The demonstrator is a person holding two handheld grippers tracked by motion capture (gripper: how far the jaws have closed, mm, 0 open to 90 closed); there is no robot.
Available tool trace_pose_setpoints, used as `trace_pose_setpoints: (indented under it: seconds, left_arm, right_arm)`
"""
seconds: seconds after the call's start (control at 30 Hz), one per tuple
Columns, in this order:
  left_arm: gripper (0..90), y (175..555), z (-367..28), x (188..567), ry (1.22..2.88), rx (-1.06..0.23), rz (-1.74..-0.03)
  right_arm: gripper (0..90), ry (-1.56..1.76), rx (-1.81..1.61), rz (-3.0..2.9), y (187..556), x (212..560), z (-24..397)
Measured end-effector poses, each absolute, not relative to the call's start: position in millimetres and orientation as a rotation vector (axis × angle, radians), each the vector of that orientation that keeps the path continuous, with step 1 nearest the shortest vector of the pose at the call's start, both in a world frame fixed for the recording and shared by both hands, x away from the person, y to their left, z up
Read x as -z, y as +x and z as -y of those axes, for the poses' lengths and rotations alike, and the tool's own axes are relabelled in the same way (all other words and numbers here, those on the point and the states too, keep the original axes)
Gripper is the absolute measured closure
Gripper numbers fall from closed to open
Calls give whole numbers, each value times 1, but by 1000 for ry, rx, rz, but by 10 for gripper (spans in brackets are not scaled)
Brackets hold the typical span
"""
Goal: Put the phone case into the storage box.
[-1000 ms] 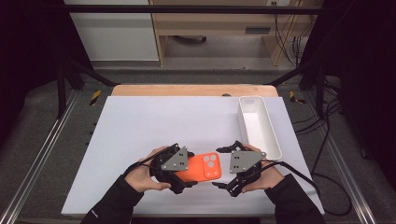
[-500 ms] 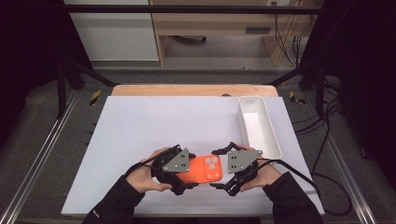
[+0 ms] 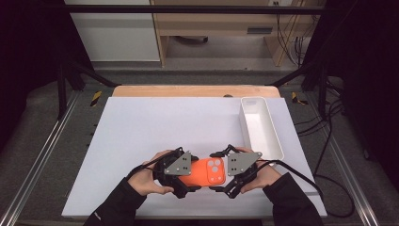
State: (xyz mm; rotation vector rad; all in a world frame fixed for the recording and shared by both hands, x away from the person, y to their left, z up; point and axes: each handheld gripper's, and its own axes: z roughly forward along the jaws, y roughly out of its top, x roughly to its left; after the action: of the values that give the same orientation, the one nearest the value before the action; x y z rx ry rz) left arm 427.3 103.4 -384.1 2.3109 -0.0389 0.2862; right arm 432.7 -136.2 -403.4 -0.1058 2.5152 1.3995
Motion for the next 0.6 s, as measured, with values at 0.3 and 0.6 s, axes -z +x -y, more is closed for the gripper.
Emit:
trace_pose_setpoints:
  seconds: [0.3, 0.6]
  left_arm:
    - [155, 428, -104, 386, 2316, -277, 43]
    - [155, 429, -105, 388, 2313, -261, 43]
  right_arm:
    - [128, -114, -1452, -2532, 436, 406, 136]
    - [141, -125, -1458, -2543, 438, 407, 136]
